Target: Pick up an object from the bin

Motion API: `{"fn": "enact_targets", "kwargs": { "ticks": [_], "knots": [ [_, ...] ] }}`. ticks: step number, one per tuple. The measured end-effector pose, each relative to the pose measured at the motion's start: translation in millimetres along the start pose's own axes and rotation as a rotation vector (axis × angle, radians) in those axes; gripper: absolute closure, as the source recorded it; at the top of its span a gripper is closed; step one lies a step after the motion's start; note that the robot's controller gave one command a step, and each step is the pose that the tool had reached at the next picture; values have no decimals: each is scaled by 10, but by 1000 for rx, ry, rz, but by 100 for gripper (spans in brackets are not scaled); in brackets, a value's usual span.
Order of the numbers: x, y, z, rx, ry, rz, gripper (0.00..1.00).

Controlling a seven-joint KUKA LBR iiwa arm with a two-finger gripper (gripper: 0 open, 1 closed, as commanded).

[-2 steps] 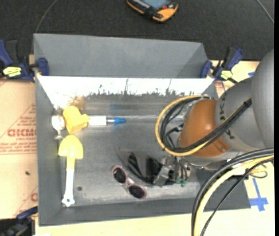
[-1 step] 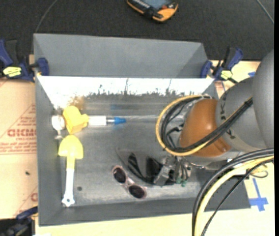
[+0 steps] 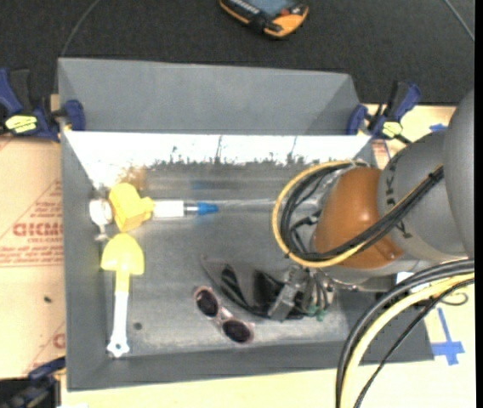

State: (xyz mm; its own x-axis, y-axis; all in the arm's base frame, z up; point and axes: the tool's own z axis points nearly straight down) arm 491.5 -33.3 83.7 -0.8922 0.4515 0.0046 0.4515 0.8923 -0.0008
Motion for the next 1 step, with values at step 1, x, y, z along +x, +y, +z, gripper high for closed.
{"fn": "enact_targets", "kwargs": {
  "ticks": [1],
  "knots": [
    [-7, 1, -106, -1, -3, -1, 100]
  ]
}}
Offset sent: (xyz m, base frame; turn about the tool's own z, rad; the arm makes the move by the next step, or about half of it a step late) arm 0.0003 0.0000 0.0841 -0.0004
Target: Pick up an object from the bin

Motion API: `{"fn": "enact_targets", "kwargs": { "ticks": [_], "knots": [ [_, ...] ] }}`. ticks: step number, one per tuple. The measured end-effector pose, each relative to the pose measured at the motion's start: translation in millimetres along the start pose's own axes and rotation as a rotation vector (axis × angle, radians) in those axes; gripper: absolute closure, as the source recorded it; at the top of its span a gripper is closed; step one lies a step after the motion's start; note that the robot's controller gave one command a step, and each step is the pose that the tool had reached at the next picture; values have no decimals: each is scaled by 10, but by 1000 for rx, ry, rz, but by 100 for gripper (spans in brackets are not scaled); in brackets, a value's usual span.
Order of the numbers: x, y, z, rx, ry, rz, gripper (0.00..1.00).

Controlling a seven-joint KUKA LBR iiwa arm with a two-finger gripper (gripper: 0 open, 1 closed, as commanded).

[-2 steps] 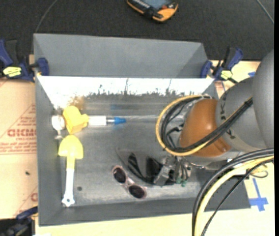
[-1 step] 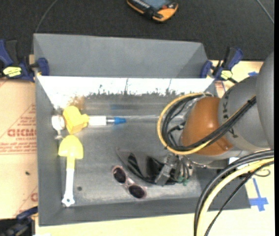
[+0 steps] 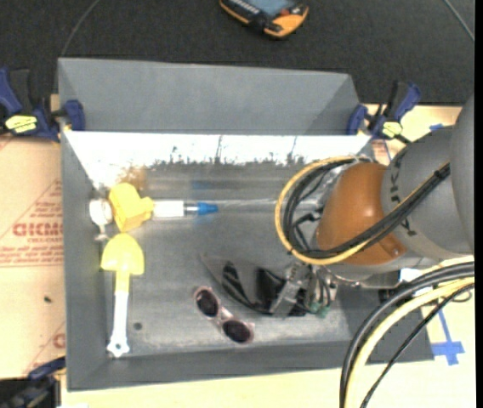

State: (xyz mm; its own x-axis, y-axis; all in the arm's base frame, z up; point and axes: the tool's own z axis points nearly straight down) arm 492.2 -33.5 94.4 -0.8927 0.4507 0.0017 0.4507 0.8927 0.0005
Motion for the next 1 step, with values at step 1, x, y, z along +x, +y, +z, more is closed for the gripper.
{"fn": "enact_targets", "kwargs": {
  "ticks": [1],
  "knots": [
    [8, -7, -105, 2, 5, -1, 100]
  ]
}}
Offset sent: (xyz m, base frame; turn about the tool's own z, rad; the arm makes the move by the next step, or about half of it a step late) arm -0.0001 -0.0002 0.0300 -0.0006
